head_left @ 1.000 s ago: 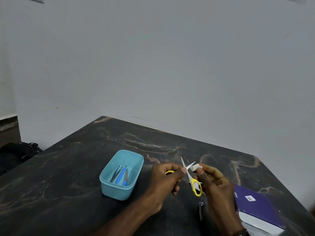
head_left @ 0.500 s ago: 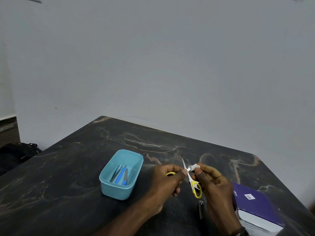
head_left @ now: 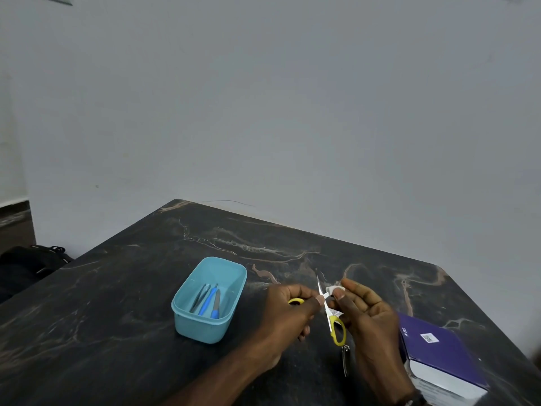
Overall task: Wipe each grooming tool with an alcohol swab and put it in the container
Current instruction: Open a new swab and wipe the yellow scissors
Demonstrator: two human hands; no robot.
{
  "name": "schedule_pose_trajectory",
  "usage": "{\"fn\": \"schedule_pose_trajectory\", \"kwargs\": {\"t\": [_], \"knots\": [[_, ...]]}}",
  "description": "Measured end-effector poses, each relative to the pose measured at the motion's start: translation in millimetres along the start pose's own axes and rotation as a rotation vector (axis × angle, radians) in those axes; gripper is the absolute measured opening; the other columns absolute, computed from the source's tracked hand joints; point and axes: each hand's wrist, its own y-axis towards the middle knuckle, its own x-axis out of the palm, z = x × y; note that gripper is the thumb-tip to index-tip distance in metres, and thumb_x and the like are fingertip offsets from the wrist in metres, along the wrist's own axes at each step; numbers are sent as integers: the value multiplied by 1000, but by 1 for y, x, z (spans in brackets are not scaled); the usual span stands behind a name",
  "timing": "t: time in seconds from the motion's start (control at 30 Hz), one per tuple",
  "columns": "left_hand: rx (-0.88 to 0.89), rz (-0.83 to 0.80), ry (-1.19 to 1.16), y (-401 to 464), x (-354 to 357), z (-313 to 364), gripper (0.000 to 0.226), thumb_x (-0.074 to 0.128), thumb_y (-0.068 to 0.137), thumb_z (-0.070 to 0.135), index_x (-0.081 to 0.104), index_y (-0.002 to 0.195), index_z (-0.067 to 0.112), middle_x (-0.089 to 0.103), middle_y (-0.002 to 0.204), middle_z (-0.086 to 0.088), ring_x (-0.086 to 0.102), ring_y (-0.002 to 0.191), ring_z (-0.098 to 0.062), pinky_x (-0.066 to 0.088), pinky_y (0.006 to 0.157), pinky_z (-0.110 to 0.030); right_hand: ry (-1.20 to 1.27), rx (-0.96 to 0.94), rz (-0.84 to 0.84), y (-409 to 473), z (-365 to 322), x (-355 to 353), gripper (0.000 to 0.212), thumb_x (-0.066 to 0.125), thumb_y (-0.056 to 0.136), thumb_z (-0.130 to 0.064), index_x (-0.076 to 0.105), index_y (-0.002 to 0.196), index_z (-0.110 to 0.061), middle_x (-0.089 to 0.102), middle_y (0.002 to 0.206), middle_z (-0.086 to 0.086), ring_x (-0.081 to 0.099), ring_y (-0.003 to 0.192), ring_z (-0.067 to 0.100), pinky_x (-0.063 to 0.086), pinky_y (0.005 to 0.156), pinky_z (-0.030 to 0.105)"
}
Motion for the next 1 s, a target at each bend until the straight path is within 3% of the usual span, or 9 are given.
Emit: {"fn": "schedule_pose_trajectory", "kwargs": {"t": [0.07, 0.17, 0.3, 0.4, 0.5, 0.53, 0.67, 0.83, 1.0], "knots": [[-1, 0, 3, 0, 0, 0, 7, 69, 86, 20, 72, 83, 15, 58, 52, 6, 51, 45, -9, 44, 46, -23, -2, -1, -1, -1, -1, -1, 88, 95, 31, -41, 66, 104, -4, 76, 88, 16, 74, 68, 22, 56, 50, 24], [-5, -1, 12, 0, 0, 1, 7, 69, 86, 21, 73, 84, 15, 58, 53, 7, 51, 46, -9, 44, 46, -23, 23, 10, -14, -2, -2, -2, 60, 81, 57, -18, 63, 110, 1, 76, 86, 14, 74, 67, 19, 55, 49, 23], [-15, 4, 22, 0, 0, 1, 8, 70, 86, 23, 72, 85, 15, 59, 55, 6, 51, 47, -9, 44, 46, -23, -8, -24, 22, -4, -2, -1, 69, 90, 51, -33, 64, 108, -3, 77, 87, 11, 74, 69, 21, 55, 48, 24], [-15, 5, 21, 1, 1, 0, 9, 70, 85, 23, 73, 87, 14, 58, 55, 5, 51, 45, -9, 43, 45, -23, 17, 6, 19, -3, -3, -3, 44, 78, 70, -10, 63, 110, 0, 77, 88, 10, 74, 67, 18, 53, 46, 23], [-9, 2, 21, 0, 1, 1, 10, 69, 86, 22, 72, 87, 12, 57, 54, 5, 50, 44, -9, 43, 44, -22, -16, 2, 4, -4, -1, -1, 70, 91, 50, -33, 64, 107, -4, 76, 90, 13, 74, 72, 22, 56, 51, 25], [-8, 2, 20, 0, 1, 1, 10, 69, 86, 22, 72, 87, 12, 57, 54, 5, 50, 44, -8, 43, 44, -22, -31, 14, -9, -5, -2, 0, 69, 91, 50, -32, 64, 108, -4, 77, 89, 12, 74, 73, 22, 57, 53, 25], [-12, 6, 35, 0, -1, 1, 10, 69, 86, 21, 71, 89, 11, 59, 57, 4, 50, 45, -7, 44, 45, -21, -57, 40, -48, -7, -1, 2, 37, 72, 76, 0, 62, 111, 0, 77, 83, 10, 73, 68, 17, 58, 53, 23], [-13, -7, 40, 0, 2, -1, 9, 69, 87, 21, 71, 88, 12, 58, 58, 1, 50, 46, -8, 44, 46, -22, -22, 30, 0, -6, -4, -1, 37, 72, 76, 2, 62, 111, -1, 77, 79, 7, 73, 64, 16, 52, 46, 20], [-5, 4, 48, 1, 0, -1, 11, 68, 87, 20, 70, 88, 10, 58, 58, -1, 51, 45, -8, 45, 46, -22, -75, 52, -69, -6, -1, 0, 35, 72, 76, 0, 62, 111, -1, 76, 80, 11, 72, 64, 18, 56, 51, 24]]}}
